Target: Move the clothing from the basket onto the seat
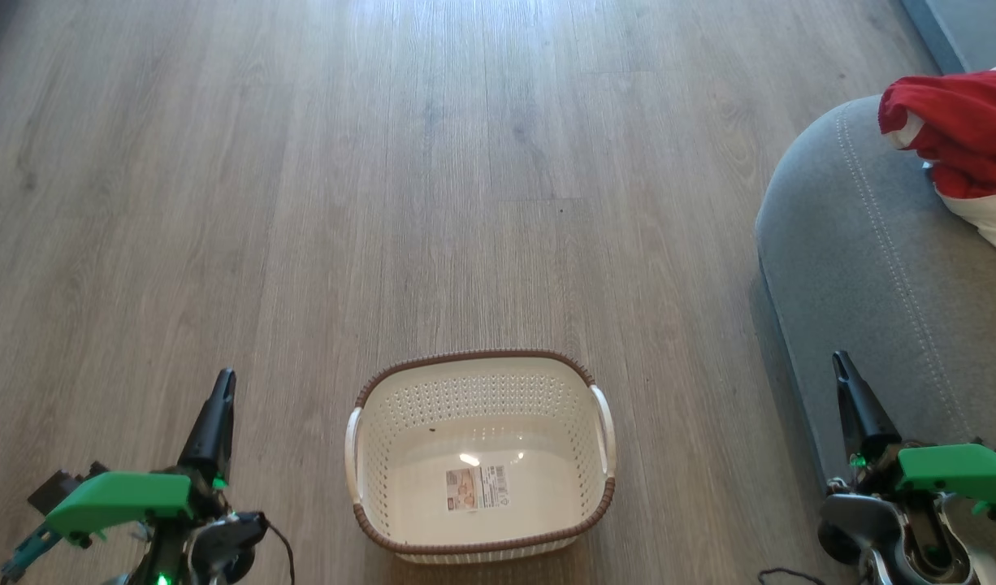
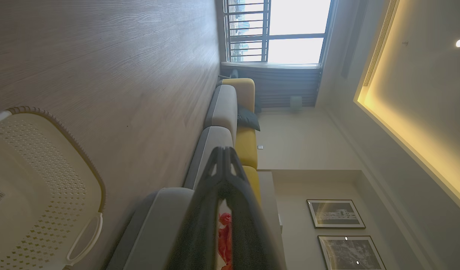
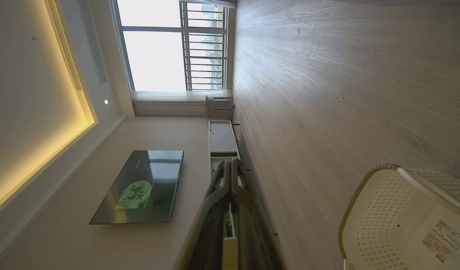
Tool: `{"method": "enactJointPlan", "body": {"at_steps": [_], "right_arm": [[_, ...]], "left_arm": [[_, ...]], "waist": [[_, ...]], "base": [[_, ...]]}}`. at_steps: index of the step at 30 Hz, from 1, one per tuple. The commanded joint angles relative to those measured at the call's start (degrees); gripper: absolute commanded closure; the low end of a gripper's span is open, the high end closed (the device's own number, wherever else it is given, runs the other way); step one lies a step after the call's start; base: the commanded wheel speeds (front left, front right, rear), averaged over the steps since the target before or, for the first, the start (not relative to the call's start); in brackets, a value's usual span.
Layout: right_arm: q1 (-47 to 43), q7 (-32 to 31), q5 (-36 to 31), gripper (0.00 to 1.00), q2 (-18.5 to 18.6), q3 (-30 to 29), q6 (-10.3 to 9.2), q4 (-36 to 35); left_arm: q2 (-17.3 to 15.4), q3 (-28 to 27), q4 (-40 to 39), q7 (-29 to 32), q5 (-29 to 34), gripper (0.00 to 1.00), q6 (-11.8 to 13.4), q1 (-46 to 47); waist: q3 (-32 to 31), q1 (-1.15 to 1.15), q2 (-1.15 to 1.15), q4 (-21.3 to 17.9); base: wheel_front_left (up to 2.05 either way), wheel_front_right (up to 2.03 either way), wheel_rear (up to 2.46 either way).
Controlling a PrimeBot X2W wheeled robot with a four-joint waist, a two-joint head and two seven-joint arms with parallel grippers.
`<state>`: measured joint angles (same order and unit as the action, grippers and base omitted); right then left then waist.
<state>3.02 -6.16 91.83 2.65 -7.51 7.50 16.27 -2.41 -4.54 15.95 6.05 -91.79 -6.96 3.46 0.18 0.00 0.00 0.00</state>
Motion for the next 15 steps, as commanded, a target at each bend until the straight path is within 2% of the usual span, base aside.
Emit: {"method": "enactJointPlan", "body": {"at_steps": [1, 15], "right_arm": [[3.2, -0.3, 0.3, 1.00, 0.2, 1.0, -0.01, -2.2], [3.2, -0.3, 0.3, 1.00, 0.2, 1.0, -0.01, -2.2]], "left_arm": [[-0.5, -2.0, -1.9, 0.4, -0.4, 1.00, -0.5, 2.7], [-0.5, -2.0, -1.9, 0.4, -0.4, 1.00, -0.5, 2.7]], "waist": [[0.0, 0.00, 0.00, 0.0], [0.0, 0.00, 0.00, 0.0]], "base": [[0.00, 0.00, 0.00], [0.00, 0.00, 0.00]]}}
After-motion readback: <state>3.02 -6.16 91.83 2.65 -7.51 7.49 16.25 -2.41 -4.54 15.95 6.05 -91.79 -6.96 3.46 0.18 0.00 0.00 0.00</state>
